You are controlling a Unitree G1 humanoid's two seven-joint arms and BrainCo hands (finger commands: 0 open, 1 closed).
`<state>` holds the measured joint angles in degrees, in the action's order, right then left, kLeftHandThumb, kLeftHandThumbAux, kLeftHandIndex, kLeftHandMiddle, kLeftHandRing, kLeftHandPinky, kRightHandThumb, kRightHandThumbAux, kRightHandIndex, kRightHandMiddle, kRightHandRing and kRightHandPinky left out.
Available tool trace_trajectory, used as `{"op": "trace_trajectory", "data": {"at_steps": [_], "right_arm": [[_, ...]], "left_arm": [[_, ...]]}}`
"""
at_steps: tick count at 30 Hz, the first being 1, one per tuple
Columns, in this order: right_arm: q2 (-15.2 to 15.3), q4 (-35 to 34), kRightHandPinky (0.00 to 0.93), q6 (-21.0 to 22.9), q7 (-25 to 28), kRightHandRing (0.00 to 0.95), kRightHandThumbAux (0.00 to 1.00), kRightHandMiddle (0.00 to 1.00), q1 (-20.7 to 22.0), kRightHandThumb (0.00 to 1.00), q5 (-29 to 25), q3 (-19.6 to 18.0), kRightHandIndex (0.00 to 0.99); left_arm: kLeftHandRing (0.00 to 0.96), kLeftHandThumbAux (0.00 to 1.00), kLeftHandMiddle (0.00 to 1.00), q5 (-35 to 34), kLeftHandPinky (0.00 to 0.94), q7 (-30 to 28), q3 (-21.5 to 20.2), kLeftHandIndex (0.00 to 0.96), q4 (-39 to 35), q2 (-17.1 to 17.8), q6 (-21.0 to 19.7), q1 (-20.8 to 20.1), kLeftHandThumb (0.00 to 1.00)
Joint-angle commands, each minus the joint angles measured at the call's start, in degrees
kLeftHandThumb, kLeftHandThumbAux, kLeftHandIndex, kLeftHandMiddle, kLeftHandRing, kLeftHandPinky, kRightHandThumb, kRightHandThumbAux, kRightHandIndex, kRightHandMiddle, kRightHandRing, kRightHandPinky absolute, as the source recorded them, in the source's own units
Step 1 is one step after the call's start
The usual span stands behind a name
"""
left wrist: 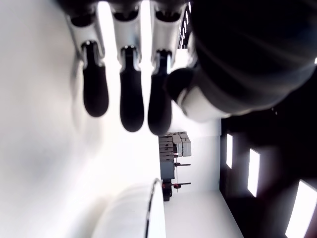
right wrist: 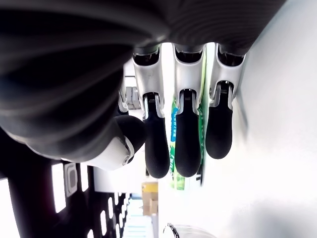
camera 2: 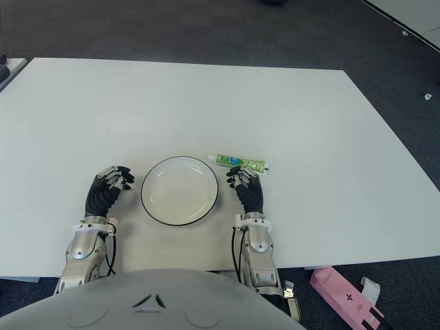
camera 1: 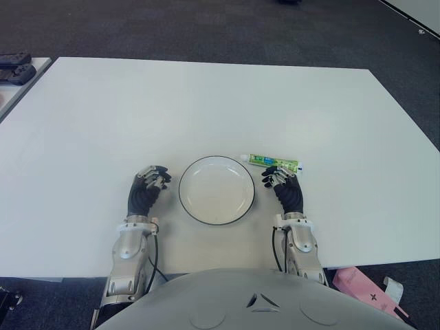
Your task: Put the toothpaste on the table into the plate.
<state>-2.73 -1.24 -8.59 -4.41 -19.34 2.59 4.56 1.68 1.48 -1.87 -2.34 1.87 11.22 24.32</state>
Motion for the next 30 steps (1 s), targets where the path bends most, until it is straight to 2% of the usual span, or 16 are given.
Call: {"op": "trace_trajectory", "data": {"at_steps": [1,13,17,24,30], "right_arm": [[-0.21,-0.98,0.503,2.1,0.25,0.504,0.728,0.493,0.1,0.712,-0.27,-0.12,0.429],[-0.35,-2.06,0.507,3.53,0.14,0.508,0.727,0.505,0.0,0.709,-0.15,-0.08,0.43],[-0.36,-1.78,0.521,2.18,-0.46,0.513,0.727,0.508,0.06,0.709,0.41,-0.24,0.43],[0.78,0.58,0.522,-7.18,-5.85,0.516,0.726,0.507,0.79,0.707,7.77,0.01,0.43],[2.96,-1.53,0.489,-10.45,-8.02,0.491,0.726,0.479,0.13,0.705,14.0,0.9,0.425]], "left_arm": [[0.511,0.721,0.51,-0.1,0.512,-0.12,-0.24,0.431,1.11,0.02,-1.0,-0.03,0.705],[0.513,0.721,0.52,-0.21,0.516,-0.19,-0.28,0.431,1.38,-0.01,-0.42,-0.06,0.705],[0.516,0.721,0.522,-0.2,0.518,-0.13,-0.21,0.431,1.31,-0.11,-0.35,0.02,0.705],[0.517,0.721,0.513,0.12,0.525,0.13,-0.04,0.431,1.28,-0.27,-0.21,0.05,0.706],[0.522,0.721,0.522,0.32,0.526,0.16,0.02,0.431,1.44,-0.28,-0.19,0.0,0.706]]}}
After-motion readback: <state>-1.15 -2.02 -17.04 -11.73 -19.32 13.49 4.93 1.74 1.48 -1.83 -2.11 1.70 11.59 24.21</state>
